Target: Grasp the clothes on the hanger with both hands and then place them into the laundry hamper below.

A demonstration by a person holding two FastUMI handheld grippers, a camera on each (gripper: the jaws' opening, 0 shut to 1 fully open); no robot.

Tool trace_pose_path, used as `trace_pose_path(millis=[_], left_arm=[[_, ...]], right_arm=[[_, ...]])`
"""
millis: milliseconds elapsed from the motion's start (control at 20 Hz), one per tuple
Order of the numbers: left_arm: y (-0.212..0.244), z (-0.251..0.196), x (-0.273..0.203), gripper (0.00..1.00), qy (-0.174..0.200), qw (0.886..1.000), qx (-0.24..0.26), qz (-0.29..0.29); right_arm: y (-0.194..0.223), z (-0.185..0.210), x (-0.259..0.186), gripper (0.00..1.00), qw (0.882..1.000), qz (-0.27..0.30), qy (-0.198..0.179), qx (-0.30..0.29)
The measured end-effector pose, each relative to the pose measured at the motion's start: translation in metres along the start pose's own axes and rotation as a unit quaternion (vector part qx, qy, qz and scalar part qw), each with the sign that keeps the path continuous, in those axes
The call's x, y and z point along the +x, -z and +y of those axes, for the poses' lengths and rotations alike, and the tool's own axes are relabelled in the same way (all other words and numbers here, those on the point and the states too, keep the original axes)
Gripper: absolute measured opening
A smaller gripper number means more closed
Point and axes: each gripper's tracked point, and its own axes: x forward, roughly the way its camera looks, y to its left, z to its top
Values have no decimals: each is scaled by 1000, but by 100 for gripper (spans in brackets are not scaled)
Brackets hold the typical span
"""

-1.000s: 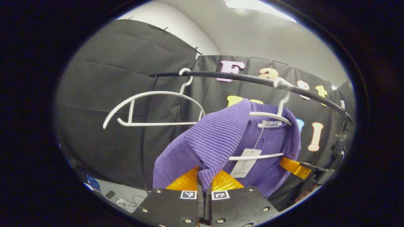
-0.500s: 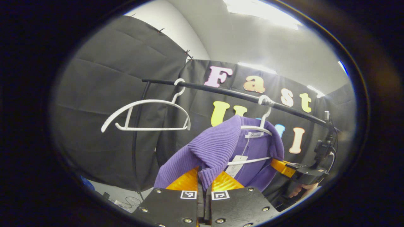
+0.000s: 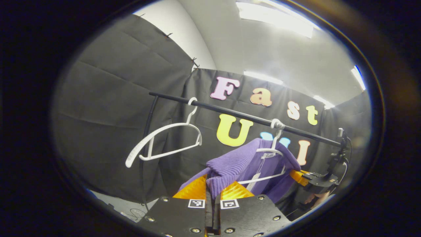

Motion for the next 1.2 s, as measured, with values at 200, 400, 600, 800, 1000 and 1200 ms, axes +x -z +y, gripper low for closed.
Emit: trace_pose_path(millis=[200,400,600,800,1000,1200], left_arm=[[-13,8,8,2,1,1000,-2,-11],[-37,17,8,2,-1,999,-7,-31],[-58,22,2,2,2,999,9,-40],[-87,29,0,6,14,999,25,-44],[-95,42,12,2,20,997,57,-39],[-94,75,27,2,15,995,90,-31]], right_arm=[[-10,-1,0,0,999,-13,7,-33],[-11,1,-3,0,999,-28,17,-41],[-10,5,-4,0,999,-27,22,-26],[-10,13,-5,0,999,-30,14,-19],[-11,14,-8,0,999,-29,9,-20],[-15,21,-8,0,999,-36,1,-26]])
